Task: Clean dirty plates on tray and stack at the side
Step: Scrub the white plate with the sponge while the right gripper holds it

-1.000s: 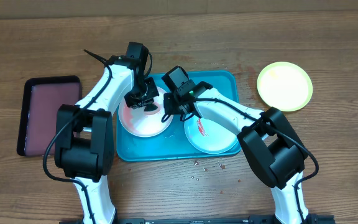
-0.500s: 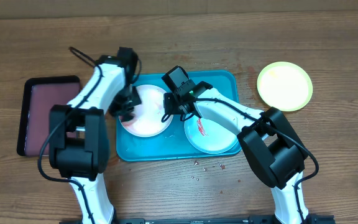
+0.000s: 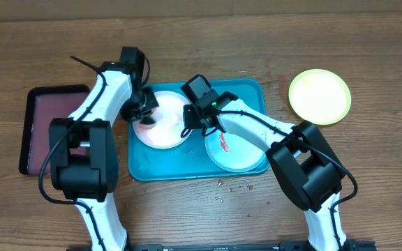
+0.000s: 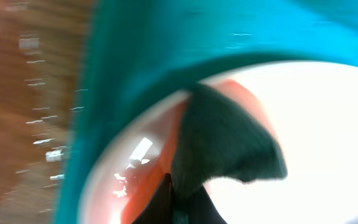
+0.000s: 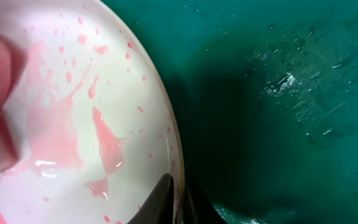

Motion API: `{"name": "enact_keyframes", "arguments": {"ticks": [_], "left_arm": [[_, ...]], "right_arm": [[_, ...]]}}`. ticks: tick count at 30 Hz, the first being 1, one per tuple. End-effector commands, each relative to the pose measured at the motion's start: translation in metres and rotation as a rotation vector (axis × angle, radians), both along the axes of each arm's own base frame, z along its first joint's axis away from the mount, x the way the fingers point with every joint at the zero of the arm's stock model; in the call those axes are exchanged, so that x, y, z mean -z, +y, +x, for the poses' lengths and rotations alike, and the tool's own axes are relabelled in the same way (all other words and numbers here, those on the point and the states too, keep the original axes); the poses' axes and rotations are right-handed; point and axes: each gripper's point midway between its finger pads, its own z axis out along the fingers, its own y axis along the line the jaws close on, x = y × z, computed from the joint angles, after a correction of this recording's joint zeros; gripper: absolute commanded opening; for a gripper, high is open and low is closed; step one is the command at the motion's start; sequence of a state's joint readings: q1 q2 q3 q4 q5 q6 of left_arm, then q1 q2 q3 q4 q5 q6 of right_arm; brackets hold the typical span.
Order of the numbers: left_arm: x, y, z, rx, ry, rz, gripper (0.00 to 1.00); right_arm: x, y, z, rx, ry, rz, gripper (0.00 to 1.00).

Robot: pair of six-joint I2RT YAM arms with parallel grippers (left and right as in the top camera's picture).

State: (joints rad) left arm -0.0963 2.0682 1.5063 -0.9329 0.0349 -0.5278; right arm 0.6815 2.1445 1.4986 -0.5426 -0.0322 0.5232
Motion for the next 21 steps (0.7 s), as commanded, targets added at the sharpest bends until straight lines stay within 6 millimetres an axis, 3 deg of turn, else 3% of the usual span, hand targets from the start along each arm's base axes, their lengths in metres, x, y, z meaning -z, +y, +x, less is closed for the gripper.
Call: {"name": "enact_keyframes", "arguments": {"ticks": [1,6,11,18,21], "left_arm": [[0.000,-0.054,0.004,0.048,-0.029,-0.132,0.04],[-0.001,-0.087,0.008,0.127,-0.081,-0.128,0.04],[-0.001,-0.096,0.004,0.156,-0.080,-0.111,0.04],[0.001,-0.083,-0.024,0.235,0.033,-0.077,0.04],[-0.002,-0.058,-0.036,0.218,0.088,0.023,0.04]], "right_arm": [[-0.003,-0.002,0.006,0.008,-0.019,-0.006,0.08],[-0.003,-0.003,0.005,0.008,-0.016,-0.008,0.08],[-0.003,-0.003,0.005,0.007,-0.016,-0.009,0.08],[-0.003,-0.003,0.005,0.007,-0.017,-0.008,0.08],[-0.003,-0.003,0.005,0.008,-0.017,-0.008,0.08]]}}
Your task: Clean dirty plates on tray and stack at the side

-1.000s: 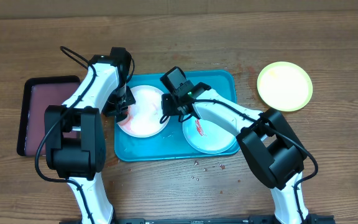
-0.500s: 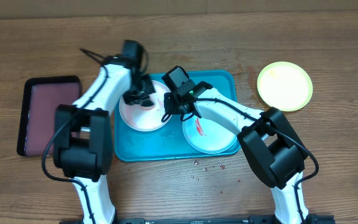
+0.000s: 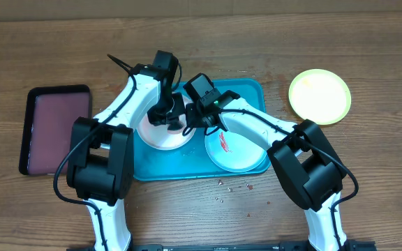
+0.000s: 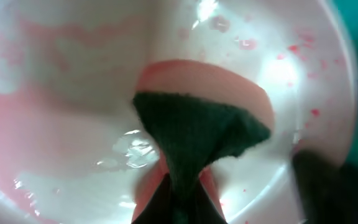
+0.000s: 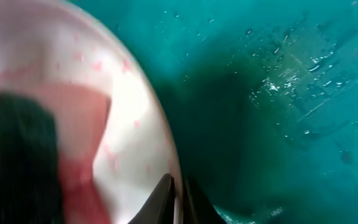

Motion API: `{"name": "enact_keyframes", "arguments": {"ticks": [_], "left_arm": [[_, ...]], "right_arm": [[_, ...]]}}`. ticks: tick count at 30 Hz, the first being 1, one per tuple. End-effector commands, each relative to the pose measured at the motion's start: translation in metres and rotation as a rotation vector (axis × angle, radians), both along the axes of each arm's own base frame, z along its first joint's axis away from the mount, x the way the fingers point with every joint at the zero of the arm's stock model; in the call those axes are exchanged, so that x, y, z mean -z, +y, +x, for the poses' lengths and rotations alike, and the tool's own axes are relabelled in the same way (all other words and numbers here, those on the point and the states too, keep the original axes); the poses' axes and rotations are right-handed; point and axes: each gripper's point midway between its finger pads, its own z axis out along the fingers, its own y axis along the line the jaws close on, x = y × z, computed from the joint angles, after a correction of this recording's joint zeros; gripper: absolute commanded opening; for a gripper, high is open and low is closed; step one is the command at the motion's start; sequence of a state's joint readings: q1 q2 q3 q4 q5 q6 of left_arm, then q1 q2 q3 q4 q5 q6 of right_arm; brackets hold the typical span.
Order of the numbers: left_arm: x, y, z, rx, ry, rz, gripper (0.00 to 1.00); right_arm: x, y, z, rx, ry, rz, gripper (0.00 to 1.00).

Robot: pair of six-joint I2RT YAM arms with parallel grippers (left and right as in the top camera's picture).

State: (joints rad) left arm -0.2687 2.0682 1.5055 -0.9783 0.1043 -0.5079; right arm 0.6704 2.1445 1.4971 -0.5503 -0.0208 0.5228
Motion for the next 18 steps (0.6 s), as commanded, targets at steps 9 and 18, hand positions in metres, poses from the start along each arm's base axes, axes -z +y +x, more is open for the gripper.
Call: {"name": "enact_keyframes", "arguments": {"ticks": [9,18], "left_arm": [[-0.052,0.084,-0.011,-0.177,-0.038,0.208,0.04],[-0.124,0.139,-0.014,-0.373,-0.207,0.155,0.04]], "right_arm": [[-0.005,0.005,0.002,-0.008,-0.018,0.006,0.06],[-0.007,0.006,0.004,-0.029,-0.032,0.007,0.04]]}}
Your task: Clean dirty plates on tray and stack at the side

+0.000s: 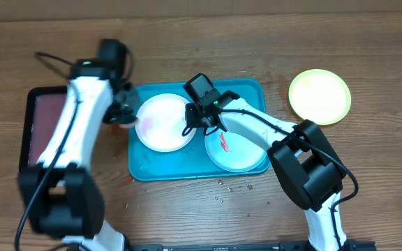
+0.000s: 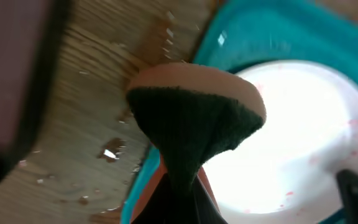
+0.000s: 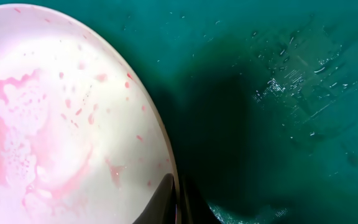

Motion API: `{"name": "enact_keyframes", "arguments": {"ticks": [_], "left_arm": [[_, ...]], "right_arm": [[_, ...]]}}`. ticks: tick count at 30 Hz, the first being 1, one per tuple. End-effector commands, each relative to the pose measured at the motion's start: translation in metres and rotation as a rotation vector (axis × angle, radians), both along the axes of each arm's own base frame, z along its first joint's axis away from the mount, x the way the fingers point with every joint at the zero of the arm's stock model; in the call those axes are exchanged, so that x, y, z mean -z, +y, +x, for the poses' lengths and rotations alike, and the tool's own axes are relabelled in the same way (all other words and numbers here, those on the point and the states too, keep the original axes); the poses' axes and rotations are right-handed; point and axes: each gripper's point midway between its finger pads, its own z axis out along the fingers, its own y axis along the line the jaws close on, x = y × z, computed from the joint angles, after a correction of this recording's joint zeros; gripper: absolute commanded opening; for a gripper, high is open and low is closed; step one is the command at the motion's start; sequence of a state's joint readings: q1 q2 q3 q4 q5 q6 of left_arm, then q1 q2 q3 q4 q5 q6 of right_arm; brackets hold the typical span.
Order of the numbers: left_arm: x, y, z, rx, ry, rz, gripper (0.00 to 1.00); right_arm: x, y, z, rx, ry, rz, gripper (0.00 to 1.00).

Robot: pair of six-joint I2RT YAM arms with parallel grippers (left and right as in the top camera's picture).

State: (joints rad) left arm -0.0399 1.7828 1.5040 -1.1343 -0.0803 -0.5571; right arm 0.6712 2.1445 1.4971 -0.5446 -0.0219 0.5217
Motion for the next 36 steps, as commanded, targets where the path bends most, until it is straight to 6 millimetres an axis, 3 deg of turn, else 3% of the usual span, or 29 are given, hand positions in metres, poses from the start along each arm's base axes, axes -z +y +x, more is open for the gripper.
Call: {"name": "enact_keyframes", "arguments": {"ticks": [1,4,5,9,10,11,13,14,16,20,22,27,36], "left_arm": [[-0.031,0.028,-0.012,-0.098,-0.061,0.000,0.04],[-0.035,0.050,-0.027,-0.153,-0.030,0.005,0.04],[-0.033,0.068,-0.037,-0.207,0.000,0.007,0.04],[-0.029,0.105,-0.054,-0.330,0.037,0.001,0.04],[-0.029,0.119,-0.061,-0.386,0.041,-0.029,0.04],[-0.029,0.123,-0.063,-0.406,0.039,-0.040,0.04],[-0.028,0.135,-0.069,-0.450,0.036,-0.057,0.04],[-0.028,0.139,-0.071,-0.467,0.038,-0.058,0.04],[-0.028,0.146,-0.075,-0.492,0.037,-0.059,0.04],[-0.028,0.147,-0.075,-0.492,0.037,-0.058,0.04],[-0.028,0.146,-0.075,-0.490,0.038,-0.059,0.04],[-0.028,0.145,-0.075,-0.489,0.041,-0.060,0.04],[-0.028,0.145,-0.075,-0.489,0.042,-0.060,0.04]], "right_arm": [[-0.009,0.005,0.004,-0.051,-0.042,-0.002,0.04],[-0.023,0.008,0.004,-0.110,-0.083,-0.007,0.04],[-0.038,0.011,0.005,-0.151,-0.124,-0.006,0.04],[-0.080,0.007,0.012,-0.150,-0.261,-0.054,0.04],[-0.103,0.005,0.014,-0.184,-0.355,-0.115,0.04],[-0.110,0.004,0.014,-0.193,-0.386,-0.140,0.04],[-0.147,-0.005,0.015,-0.239,-0.553,-0.316,0.04],[-0.156,-0.008,0.016,-0.248,-0.596,-0.375,0.04],[-0.198,-0.023,0.013,-0.255,-0.781,-0.698,0.04],[-0.242,-0.022,-0.001,-0.340,-0.910,-1.082,0.04],[-0.256,-0.011,-0.008,-0.405,-0.945,-1.180,0.04],[-0.270,0.007,-0.020,-0.530,-0.979,-1.295,0.04],[-0.274,0.001,-0.014,-0.429,-0.993,-1.239,0.04]]}}
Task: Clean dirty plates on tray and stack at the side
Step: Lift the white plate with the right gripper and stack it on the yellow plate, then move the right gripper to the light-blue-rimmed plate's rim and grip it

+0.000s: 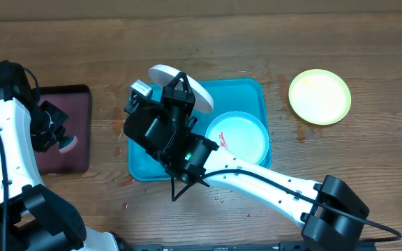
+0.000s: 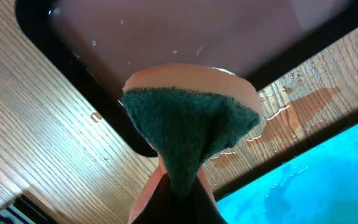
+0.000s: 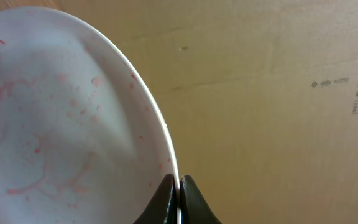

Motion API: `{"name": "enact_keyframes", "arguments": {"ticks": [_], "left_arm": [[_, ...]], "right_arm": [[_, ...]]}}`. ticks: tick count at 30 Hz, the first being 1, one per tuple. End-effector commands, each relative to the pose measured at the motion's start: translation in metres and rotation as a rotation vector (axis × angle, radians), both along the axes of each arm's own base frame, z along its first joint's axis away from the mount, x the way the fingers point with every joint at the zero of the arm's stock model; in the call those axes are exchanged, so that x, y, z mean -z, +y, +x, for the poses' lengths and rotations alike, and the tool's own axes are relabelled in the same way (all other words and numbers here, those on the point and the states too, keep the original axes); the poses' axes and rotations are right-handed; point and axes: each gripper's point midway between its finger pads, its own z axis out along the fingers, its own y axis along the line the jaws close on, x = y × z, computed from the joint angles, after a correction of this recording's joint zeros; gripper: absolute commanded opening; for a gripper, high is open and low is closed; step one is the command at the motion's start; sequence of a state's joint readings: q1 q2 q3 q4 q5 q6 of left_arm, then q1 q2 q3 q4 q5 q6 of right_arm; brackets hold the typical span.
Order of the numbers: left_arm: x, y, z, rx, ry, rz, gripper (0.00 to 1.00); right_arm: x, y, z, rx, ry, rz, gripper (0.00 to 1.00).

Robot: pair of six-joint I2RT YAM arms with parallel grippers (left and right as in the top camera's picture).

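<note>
My right gripper [image 3: 178, 186] is shut on the rim of a white plate [image 3: 61, 124] with faint pink smears. It holds the plate [image 1: 187, 84] tilted high above the teal tray [image 1: 145, 164]. A second plate [image 1: 239, 139] with a red stain lies in the tray's right half. My left gripper [image 2: 178, 186] is shut on a green and pink sponge [image 2: 191, 124]. In the overhead view the sponge [image 1: 67, 144] hangs over the dark basin [image 1: 82, 94] at the far left. A yellow-green plate [image 1: 319, 96] sits on the table at the right.
The dark basin [image 2: 166, 37] holds pinkish water. Wet patches lie on the wood between the basin and the teal tray [image 2: 303, 186]. A few crumbs lie on the table in front of the tray. A cardboard wall [image 3: 278, 93] stands behind the table.
My left gripper has moved with the sponge from the teal tray's left edge to over the dark basin. My right gripper has raised the white plate off the tray and tilted it.
The sponge lay on the white plate's left side while my right gripper pinched the plate's rim on the tray. Then the sponge was at the plate's middle, then off it at the tray's left edge. Now the sponge is over the basin and the plate is held up.
</note>
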State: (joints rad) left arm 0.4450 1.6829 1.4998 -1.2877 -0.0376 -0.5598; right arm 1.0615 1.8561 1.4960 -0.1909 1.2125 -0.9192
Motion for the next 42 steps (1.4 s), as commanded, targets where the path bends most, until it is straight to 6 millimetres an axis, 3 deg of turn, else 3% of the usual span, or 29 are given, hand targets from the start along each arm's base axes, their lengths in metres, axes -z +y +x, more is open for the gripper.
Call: {"name": "enact_keyframes", "arguments": {"ticks": [1,3,4,6,7,8,10,13,14,15,16,18,21,25,31,37,38,41,42], "left_arm": [[-0.002,-0.002,0.000,-0.007,-0.007,-0.004,0.04],[-0.002,-0.002,0.000,-0.007,-0.007,-0.004,0.04],[-0.002,-0.002,0.000,-0.007,-0.007,-0.004,0.04],[-0.002,-0.002,0.000,-0.007,-0.006,-0.004,0.04],[-0.002,-0.002,-0.001,-0.007,-0.006,-0.005,0.04],[-0.002,-0.002,-0.001,-0.007,-0.006,-0.005,0.04],[-0.002,-0.002,0.000,-0.007,-0.007,-0.004,0.04],[-0.002,-0.002,0.000,-0.007,-0.007,-0.004,0.04],[-0.002,-0.002,0.000,-0.007,-0.006,-0.004,0.04],[-0.001,-0.002,-0.001,-0.007,-0.006,-0.005,0.04],[0.000,-0.002,-0.001,-0.007,-0.005,-0.008,0.04],[0.003,-0.003,-0.001,-0.007,-0.006,-0.014,0.04],[0.017,-0.007,0.003,-0.011,-0.023,-0.035,0.04],[0.028,-0.010,0.005,-0.008,-0.036,-0.055,0.04],[0.029,-0.010,0.005,-0.008,-0.035,-0.056,0.04],[0.029,-0.011,0.005,-0.008,-0.035,-0.057,0.04],[0.029,-0.011,0.005,-0.008,-0.035,-0.058,0.04],[0.029,-0.012,0.005,-0.007,-0.038,-0.064,0.04],[0.029,-0.012,0.005,-0.007,-0.039,-0.064,0.04]], "right_arm": [[-0.014,-0.016,0.007,0.068,-0.046,0.115,0.04],[0.000,-0.032,0.019,0.128,-0.038,0.307,0.04],[0.024,-0.035,0.027,0.121,0.051,0.423,0.04],[0.084,-0.022,0.024,0.000,0.401,0.510,0.04],[0.101,-0.028,0.023,-0.012,0.520,0.537,0.04],[0.102,-0.041,0.028,0.051,0.529,0.612,0.04],[0.084,-0.080,0.050,0.231,0.432,0.851,0.04],[0.064,-0.124,0.070,0.342,0.382,1.070,0.04],[0.058,-0.158,0.081,0.406,0.396,1.211,0.04],[0.058,-0.174,0.086,0.440,0.417,1.283,0.04],[0.066,-0.210,0.093,0.511,0.468,1.404,0.04],[0.077,-0.248,0.096,0.588,0.502,1.478,0.04],[0.118,-0.354,0.077,0.908,0.496,1.558,0.04],[0.146,-0.417,0.058,1.119,0.446,1.613,0.04],[0.166,-0.453,0.046,1.208,0.356,1.587,0.04],[0.183,-0.452,0.039,1.222,0.369,1.582,0.12],[0.184,-0.449,0.039,1.229,0.370,1.603,0.35],[0.183,-0.430,0.044,1.171,0.445,1.663,0.47],[0.181,-0.407,0.049,1.087,0.539,1.714,0.48]]}}
